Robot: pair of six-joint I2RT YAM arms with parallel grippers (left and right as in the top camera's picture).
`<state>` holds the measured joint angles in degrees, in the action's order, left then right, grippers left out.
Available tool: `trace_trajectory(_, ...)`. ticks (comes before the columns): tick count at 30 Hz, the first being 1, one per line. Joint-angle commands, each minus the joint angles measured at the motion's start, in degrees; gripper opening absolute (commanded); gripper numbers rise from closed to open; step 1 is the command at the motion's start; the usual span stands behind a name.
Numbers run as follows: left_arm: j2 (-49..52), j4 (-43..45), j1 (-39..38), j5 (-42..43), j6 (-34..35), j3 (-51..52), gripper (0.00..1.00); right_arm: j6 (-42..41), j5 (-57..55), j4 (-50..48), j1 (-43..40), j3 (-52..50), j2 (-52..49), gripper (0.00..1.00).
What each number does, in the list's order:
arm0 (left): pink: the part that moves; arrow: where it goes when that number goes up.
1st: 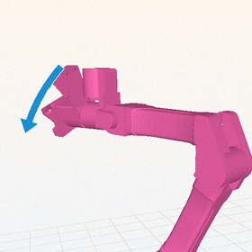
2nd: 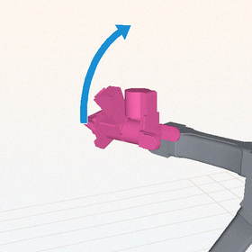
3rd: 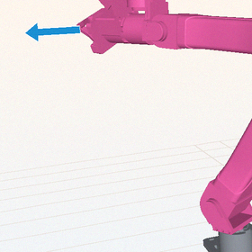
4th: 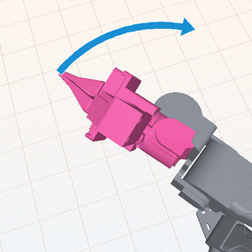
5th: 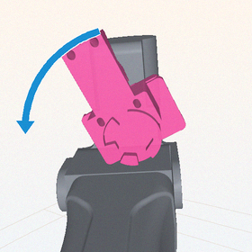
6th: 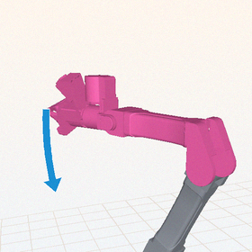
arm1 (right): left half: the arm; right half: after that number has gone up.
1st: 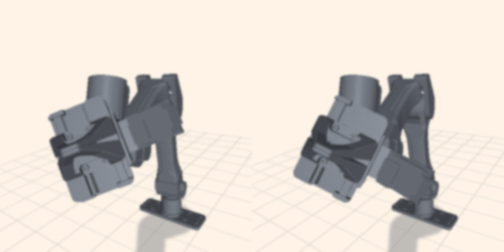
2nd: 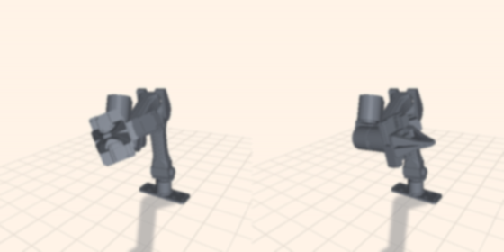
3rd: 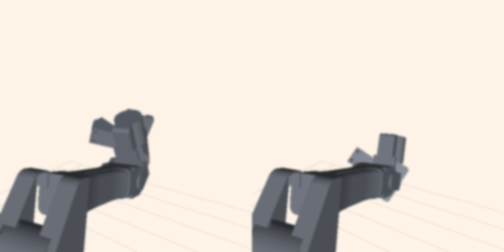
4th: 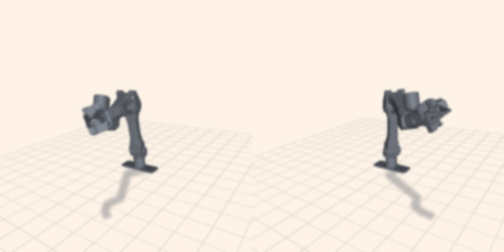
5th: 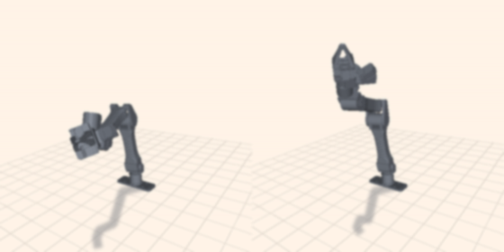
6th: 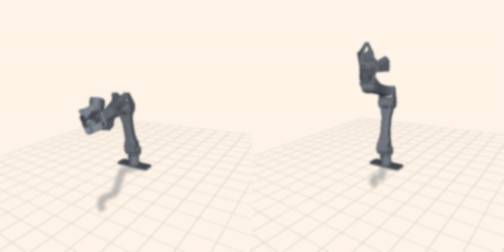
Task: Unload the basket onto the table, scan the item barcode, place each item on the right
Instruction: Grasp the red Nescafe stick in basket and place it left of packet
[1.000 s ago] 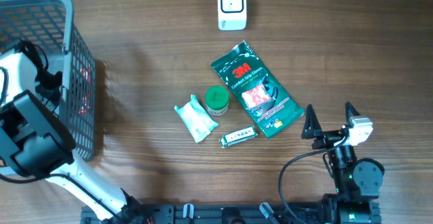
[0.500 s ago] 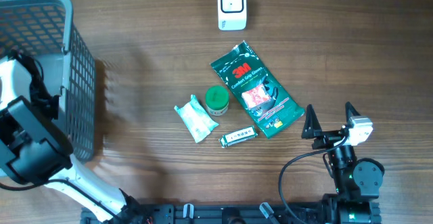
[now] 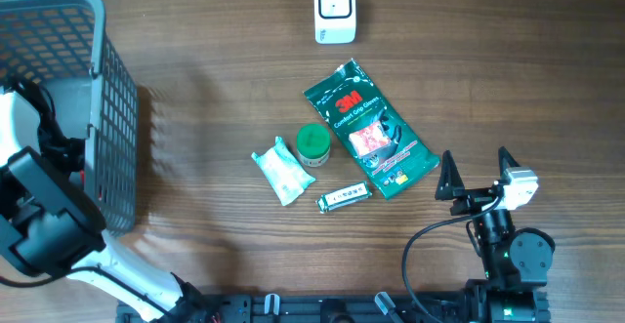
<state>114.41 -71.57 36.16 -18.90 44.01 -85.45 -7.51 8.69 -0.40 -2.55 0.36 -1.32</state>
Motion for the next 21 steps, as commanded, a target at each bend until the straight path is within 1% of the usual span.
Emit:
trace_trajectory(1, -3.74, 0.24, -0.39, 0.90, 0.20, 0.42, 1.00, -0.35, -0.37, -0.17, 0.07, -0.07, 0.13, 1.00)
trace_trajectory(4, -4.17, 1.09, -0.87, 0.92, 0.11, 0.42, 1.00, -0.37, -0.37, -0.17, 0.07, -0.07, 0.13, 1.00)
trace_trajectory(6, -4.11, 2.03, -1.05, 3.13, -0.39, 0.70, 1.00, -0.37, -0.37, -0.17, 0.07, -0.07, 0.13, 1.00)
trace_trajectory(8, -4.11, 4.13, -1.07, 5.64, -2.75, 2.05, 1.00, -0.39, -0.37, -0.17, 0.07, -0.07, 0.13, 1.00)
trace_trajectory(10, -4.09, 7.58, -1.07, 7.61, -5.09, 4.87, 1.00, -0.37, -0.37, -0.17, 0.07, -0.07, 0.13, 1.00)
trace_trajectory(15, -4.09, 17.51, -1.01, 6.21, -6.32, 15.39, 1.00, -0.37, -0.37, -0.17, 0.07, -0.07, 0.13, 1.00)
trace_trajectory(16, -4.09, 19.45, -1.01, 6.21, -6.34, 17.27, 0.92, -0.37, -0.37, -0.17, 0.07, -0.07, 0.13, 1.00)
trace_trajectory(17, -4.09, 21.46, -1.01, 6.21, -6.34, 19.28, 0.69, -0.37, -0.37, -0.17, 0.07, -0.07, 0.13, 1.00)
trace_trajectory(18, -4.09, 22.60, -1.01, 6.23, -6.34, 20.59, 0.33, -0.37, -0.37, -0.17, 0.07, -0.07, 0.13, 1.00)
trace_trajectory(19, -4.09, 22.75, -1.01, 6.23, -6.32, 21.22, 0.04, -0.37, -0.37, -0.17, 0.07, -0.07, 0.13, 1.00)
trace_trajectory(21, -4.22, 22.64, -1.01, 6.21, -6.38, 21.24, 0.04, -0.37, -0.37, -0.17, 0.07, -0.07, 0.13, 1.00)
